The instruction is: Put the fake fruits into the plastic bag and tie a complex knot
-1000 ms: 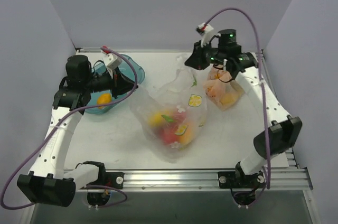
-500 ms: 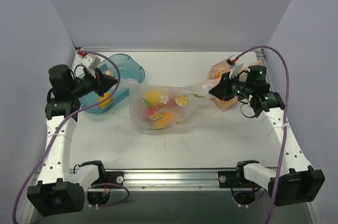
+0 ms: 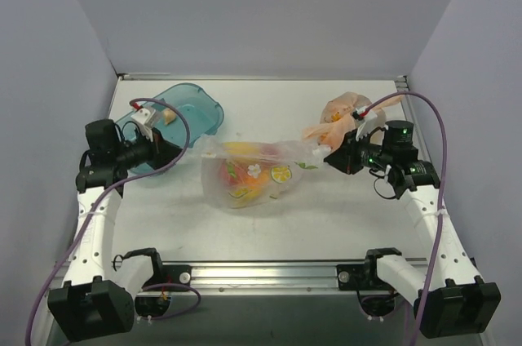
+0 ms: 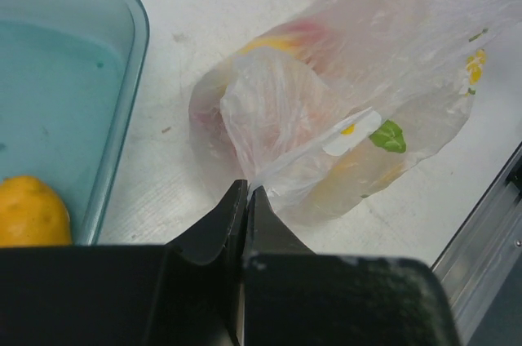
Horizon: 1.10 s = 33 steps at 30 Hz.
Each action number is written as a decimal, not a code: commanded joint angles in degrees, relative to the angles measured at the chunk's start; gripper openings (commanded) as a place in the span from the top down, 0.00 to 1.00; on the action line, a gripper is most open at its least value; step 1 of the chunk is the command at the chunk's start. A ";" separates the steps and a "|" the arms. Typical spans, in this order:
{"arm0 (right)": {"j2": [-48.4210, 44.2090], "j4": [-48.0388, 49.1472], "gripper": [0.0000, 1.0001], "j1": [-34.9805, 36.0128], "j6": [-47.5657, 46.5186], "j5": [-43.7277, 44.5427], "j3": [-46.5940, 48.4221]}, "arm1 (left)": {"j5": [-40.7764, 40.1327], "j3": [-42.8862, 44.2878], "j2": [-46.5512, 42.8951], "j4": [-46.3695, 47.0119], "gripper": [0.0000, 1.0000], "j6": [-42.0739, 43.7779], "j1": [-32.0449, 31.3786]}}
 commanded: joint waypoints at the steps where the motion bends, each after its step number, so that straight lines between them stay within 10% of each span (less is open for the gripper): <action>1: -1.60 -0.41 1.00 0.16 -1.37 -4.12 4.77 | 4.64 8.85 -1.82 1.58 0.95 1.34 1.09; 4: -1.52 -2.25 1.00 2.01 -3.57 -4.12 5.57 | 10.09 14.05 -2.61 2.27 0.33 2.48 0.91; 8: -1.34 -2.87 1.00 4.38 -4.27 -3.77 5.66 | 12.03 18.53 -3.49 5.88 0.03 4.14 -0.75; 19: -1.78 -4.45 1.00 8.08 -7.17 -1.40 5.66 | -7.81 28.73 5.73 -12.83 0.03 37.69 -36.66; 33: -3.89 -7.00 1.00 8.69 -12.36 -0.78 5.75 | -12.49 40.42 31.03 -21.17 0.03 49.67 -45.31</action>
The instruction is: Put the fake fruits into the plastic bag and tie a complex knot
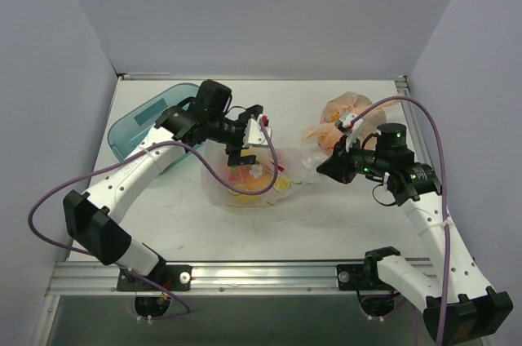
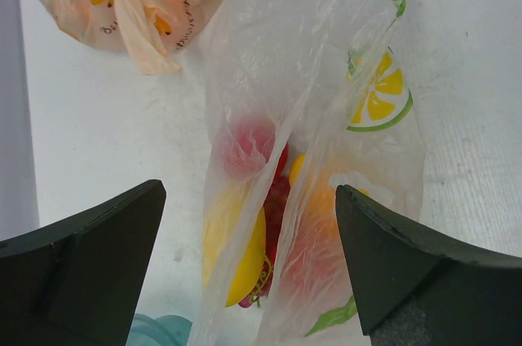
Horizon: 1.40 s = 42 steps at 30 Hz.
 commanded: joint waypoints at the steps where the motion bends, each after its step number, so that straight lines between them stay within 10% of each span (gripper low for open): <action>1: -1.09 -0.58 1.00 0.58 -2.02 0.07 1.88 | -0.51 4.14 2.90 -4.55 0.03 4.82 -1.45; 7: -1.53 -0.75 1.00 0.67 -2.29 -0.11 2.23 | 1.42 3.53 6.50 -8.16 0.09 5.35 -1.36; 18: -2.59 -0.49 1.00 0.67 -0.62 0.77 3.72 | -0.77 -6.12 8.62 -7.23 1.00 9.40 -0.48; 30: 6.63 11.37 0.98 1.38 15.46 4.29 6.44 | -1.57 -26.71 0.71 12.40 1.00 9.92 -2.42; 35: 5.86 9.98 0.07 -1.25 13.73 -1.33 8.21 | 2.74 -24.08 0.53 12.06 1.00 6.77 -0.40; 42: -5.13 4.10 0.00 -11.19 -14.01 -16.70 -1.98 | 5.47 -22.14 0.44 8.89 1.00 9.39 1.54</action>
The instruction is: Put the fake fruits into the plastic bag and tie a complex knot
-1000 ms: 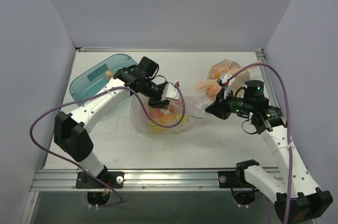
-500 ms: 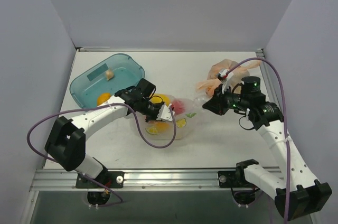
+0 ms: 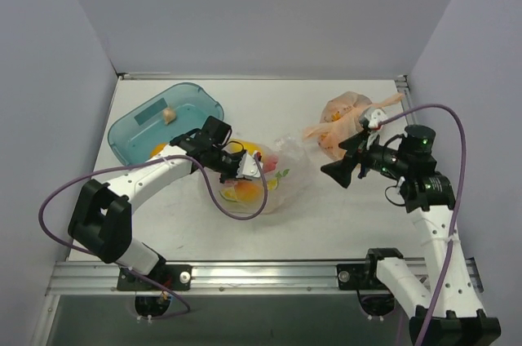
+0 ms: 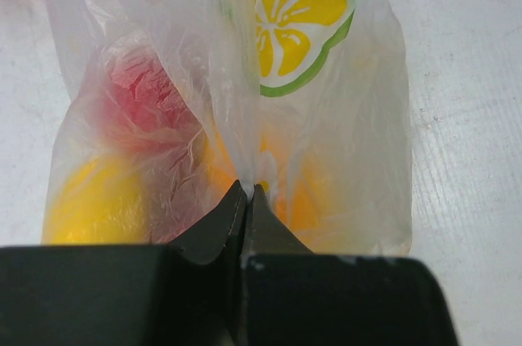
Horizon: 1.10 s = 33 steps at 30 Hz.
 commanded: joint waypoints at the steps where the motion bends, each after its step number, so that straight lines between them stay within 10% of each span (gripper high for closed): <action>1: -3.39 -4.00 0.00 -1.31 -18.64 -12.79 -4.23 | 3.63 2.41 -1.31 -2.04 1.00 2.23 0.05; 20: 15.68 28.15 0.03 15.38 -12.00 -10.27 -10.75 | 4.86 3.20 -0.34 -4.24 1.00 5.22 -0.56; 23: 17.00 31.31 0.23 17.76 -7.52 -8.43 -11.10 | 5.04 3.90 0.53 -4.15 1.00 4.26 -0.74; 26: 17.71 37.02 0.77 17.67 1.53 -3.61 -11.46 | 4.86 3.12 0.10 -2.58 1.00 1.62 -1.00; 29: 17.53 37.12 1.00 16.36 11.79 2.19 -10.14 | 2.58 0.31 -2.53 2.86 1.00 -2.85 -1.70; 33: 17.36 30.90 1.00 16.09 22.36 14.22 -8.03 | -3.12 -8.02 -7.10 13.41 1.00 -8.82 -3.72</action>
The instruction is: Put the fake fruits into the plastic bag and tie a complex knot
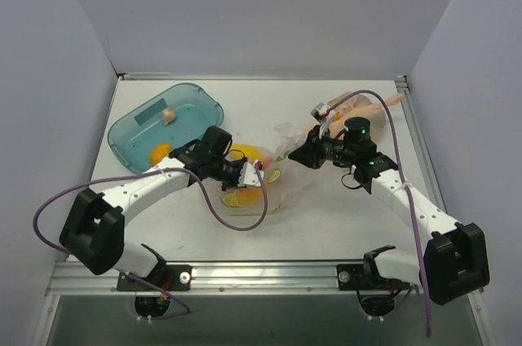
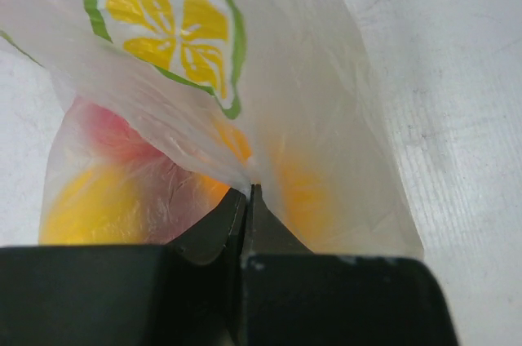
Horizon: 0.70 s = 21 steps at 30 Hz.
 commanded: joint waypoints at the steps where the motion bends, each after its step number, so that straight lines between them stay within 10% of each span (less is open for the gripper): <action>1: -0.39 -1.74 1.00 -0.39 13.78 13.82 3.49 | -7.03 -5.90 -5.57 11.45 1.00 -7.22 -2.46; 11: -1.10 -10.36 1.00 3.39 14.60 21.94 2.79 | -19.99 -10.33 -12.18 17.83 1.00 -14.17 -10.64; 14: -1.80 -10.02 1.00 3.39 10.82 20.53 2.00 | -12.72 -5.50 -15.75 12.46 0.77 -18.90 -8.28; 16: -2.24 -10.45 1.00 3.48 8.27 18.44 2.00 | -5.76 -4.25 -19.54 13.57 0.41 -23.20 -6.60; 21: -3.29 -10.54 1.00 4.00 2.73 14.64 1.65 | -4.26 5.57 -28.08 11.92 0.22 -33.06 -3.71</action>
